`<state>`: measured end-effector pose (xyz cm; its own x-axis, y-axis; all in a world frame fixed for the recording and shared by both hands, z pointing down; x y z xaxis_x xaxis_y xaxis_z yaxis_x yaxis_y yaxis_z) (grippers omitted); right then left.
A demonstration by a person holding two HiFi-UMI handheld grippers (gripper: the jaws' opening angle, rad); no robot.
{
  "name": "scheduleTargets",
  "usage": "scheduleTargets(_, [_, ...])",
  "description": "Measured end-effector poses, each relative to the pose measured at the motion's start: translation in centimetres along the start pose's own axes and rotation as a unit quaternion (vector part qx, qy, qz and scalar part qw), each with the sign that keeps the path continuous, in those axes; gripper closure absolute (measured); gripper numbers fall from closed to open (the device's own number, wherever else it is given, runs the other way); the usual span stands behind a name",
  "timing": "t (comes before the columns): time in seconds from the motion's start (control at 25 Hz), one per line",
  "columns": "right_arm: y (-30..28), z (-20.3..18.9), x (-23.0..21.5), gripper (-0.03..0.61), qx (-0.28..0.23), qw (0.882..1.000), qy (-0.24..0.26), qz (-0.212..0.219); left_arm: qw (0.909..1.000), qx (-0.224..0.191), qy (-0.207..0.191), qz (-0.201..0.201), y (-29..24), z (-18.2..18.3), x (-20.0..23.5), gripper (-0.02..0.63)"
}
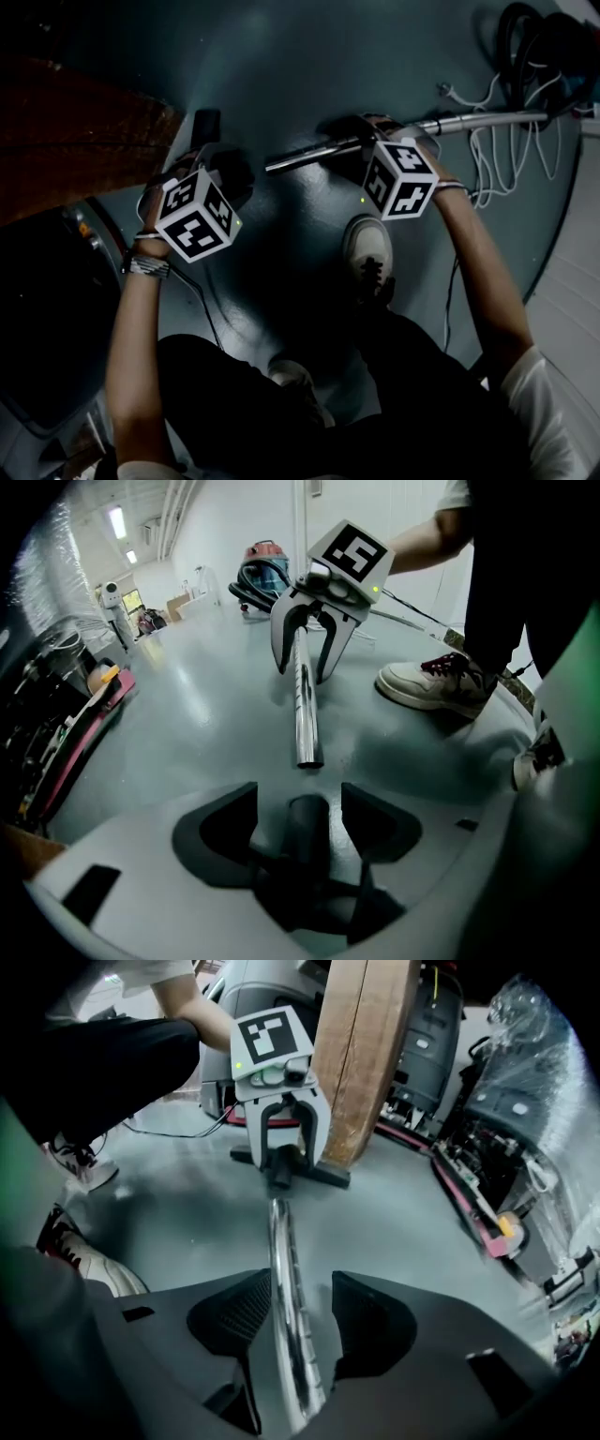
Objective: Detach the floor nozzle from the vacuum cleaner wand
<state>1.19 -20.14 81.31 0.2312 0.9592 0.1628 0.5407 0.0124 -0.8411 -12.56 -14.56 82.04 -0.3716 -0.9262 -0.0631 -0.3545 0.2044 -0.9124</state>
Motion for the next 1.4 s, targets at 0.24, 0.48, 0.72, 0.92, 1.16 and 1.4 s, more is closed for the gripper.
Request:
scheduleTargets(0.24, [2.2, 1.4, -1.4, 0.364, -0.057, 0.996, -0.036, -0.051, 0.9954, -0.085, 0.031, 0.032, 2.1, 2.4, 0.9, 0.336])
scheduleTargets(0.48, [2.6, 3.2, -1.3, 0.428, -0.124, 0.985, -0.09, -0.085, 0.9794, -0.149, 0.079, 0.111, 3.9, 3.9, 3.0, 0.433])
scheduleTargets(0.72, [3.4, 4.4, -2.4, 0.514, -0.162, 0.971, -0.129, -0.116, 0.9553, -0.221, 0.126, 0.15, 6.4, 5.3, 4.9, 0.542])
scheduleTargets(0.92, [5.3, 5.2, -3.8, 0.531, -0.208, 0.954, -0.17, -0.129, 0.9431, -0.258, 0.132, 0.163, 7.5, 6.4, 5.2, 0.596])
scheduleTargets(1.16, [7.6, 5.8, -5.7, 0.54, -0.268, 0.925, -0.225, -0.148, 0.9264, -0.293, 0.166, 0.169, 8.4, 6.9, 6.2, 0.612])
scheduleTargets(1.4, [9.3, 6.4, -6.8, 0.545, -0.321, 0.896, -0.264, -0.155, 0.8941, -0.348, 0.217, 0.179, 10.4, 7.4, 7.8, 0.612])
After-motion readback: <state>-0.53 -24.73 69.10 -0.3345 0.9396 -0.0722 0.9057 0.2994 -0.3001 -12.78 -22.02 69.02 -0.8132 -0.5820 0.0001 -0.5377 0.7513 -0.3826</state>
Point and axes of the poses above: the fingertips, and each gripper's own axes: y backward along the fingers, x to its left, z out of its top, the point moved 3 cm from there along y, backward along the fingers, and after that the axes turned 2 degrees about z, right-handed, at the moved point
